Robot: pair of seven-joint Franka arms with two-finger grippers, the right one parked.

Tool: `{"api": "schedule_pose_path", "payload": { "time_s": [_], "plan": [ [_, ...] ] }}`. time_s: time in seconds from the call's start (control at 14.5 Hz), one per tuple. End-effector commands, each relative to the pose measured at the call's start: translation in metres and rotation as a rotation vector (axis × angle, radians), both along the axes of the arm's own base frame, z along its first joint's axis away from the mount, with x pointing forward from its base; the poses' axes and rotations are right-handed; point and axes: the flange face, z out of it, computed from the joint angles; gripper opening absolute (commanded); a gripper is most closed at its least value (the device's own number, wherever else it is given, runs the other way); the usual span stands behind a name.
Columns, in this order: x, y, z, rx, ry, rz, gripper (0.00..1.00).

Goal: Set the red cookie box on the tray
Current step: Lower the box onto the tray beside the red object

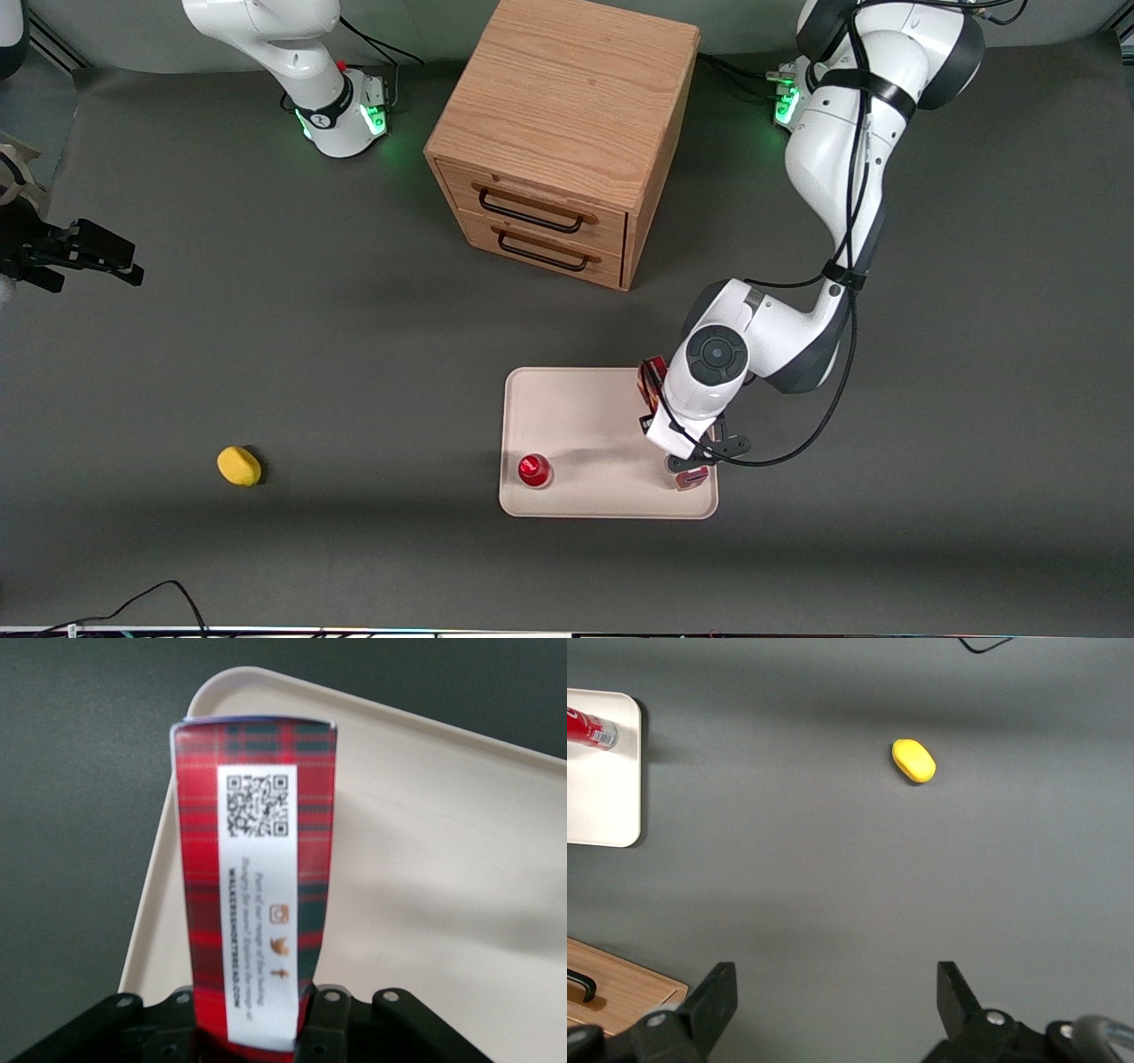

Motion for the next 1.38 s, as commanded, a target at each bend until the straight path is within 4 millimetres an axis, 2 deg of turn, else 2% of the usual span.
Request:
{"api": "schedule_pose_path", "payload": {
  "time_s": [0.0, 0.28, 0.34, 0.41, 0.48, 0.62, 0.69, 0.76, 0.83, 1.03, 1.17, 1.31],
  "plan": [
    [-0.005, 0.002, -0.016, 0.006, -0.017, -0.029, 0.00],
    [-0.003, 0.004, -0.021, 0.003, -0.023, -0.042, 0.00],
    [-0.003, 0.004, -0.022, 0.004, -0.024, -0.041, 0.10],
    [-0.002, 0.004, -0.021, 0.002, -0.024, -0.038, 0.26],
    [-0.002, 0.004, -0.020, -0.001, -0.024, -0.036, 0.54],
    [-0.002, 0.004, -0.020, -0.002, -0.024, -0.034, 0.72],
    [-0.001, 0.004, -0.019, -0.004, -0.024, -0.030, 0.87],
    [0.000, 0.003, -0.015, -0.005, -0.024, -0.030, 0.89],
    [0.001, 0.004, -0.012, -0.001, -0.024, -0.028, 1.00],
    [0.003, 0.004, 0.003, 0.018, 0.004, -0.022, 1.00],
    [0.005, 0.003, 0.031, 0.045, 0.050, -0.015, 1.00],
    [-0.001, -0.006, 0.057, 0.050, 0.103, -0.023, 1.00]
  ]
}}
